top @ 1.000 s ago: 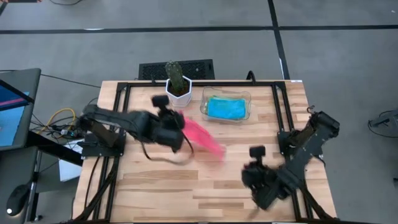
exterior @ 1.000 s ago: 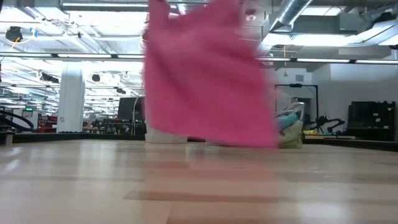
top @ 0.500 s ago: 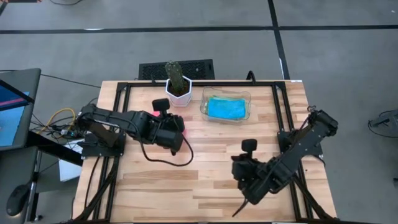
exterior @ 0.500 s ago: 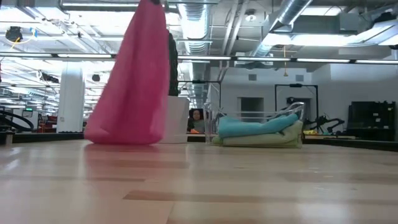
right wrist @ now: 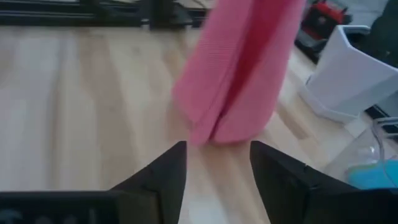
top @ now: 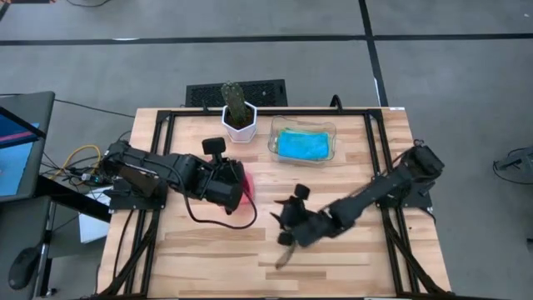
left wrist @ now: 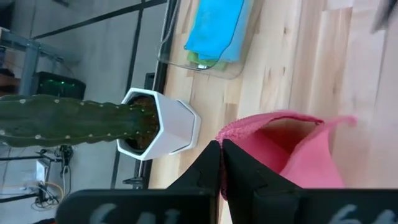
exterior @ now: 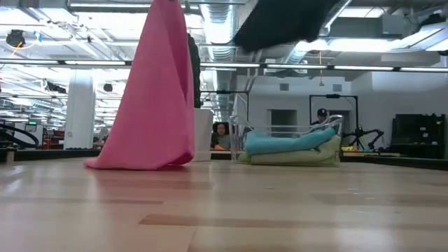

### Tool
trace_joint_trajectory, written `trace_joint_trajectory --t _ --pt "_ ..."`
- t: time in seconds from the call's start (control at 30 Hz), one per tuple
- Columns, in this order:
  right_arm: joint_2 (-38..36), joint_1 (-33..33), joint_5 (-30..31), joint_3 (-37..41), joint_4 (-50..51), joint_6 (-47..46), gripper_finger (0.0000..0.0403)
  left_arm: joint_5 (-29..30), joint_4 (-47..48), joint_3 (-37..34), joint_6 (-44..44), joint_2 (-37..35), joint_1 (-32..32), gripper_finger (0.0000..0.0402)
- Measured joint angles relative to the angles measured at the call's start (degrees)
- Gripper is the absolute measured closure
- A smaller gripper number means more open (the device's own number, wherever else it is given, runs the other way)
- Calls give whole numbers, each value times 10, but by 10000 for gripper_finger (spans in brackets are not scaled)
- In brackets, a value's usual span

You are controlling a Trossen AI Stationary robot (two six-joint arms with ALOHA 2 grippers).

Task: Fold microfiber towels
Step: Fold the pink towel

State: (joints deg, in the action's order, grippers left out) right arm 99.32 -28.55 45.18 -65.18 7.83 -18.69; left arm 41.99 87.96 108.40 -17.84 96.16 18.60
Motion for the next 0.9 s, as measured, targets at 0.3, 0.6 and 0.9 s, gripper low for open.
trace_joint_trajectory --t 0.3,0.6,0.9 --pt "98 68 -7 -12 -167 93 203 -13 1 0 4 1 0 401" --pt "116 112 -19 -35 -236 154 206 -13 -4 0 11 1 -1 401" --pt "116 159 -48 -36 -213 113 221 -16 0 0 22 1 0 401"
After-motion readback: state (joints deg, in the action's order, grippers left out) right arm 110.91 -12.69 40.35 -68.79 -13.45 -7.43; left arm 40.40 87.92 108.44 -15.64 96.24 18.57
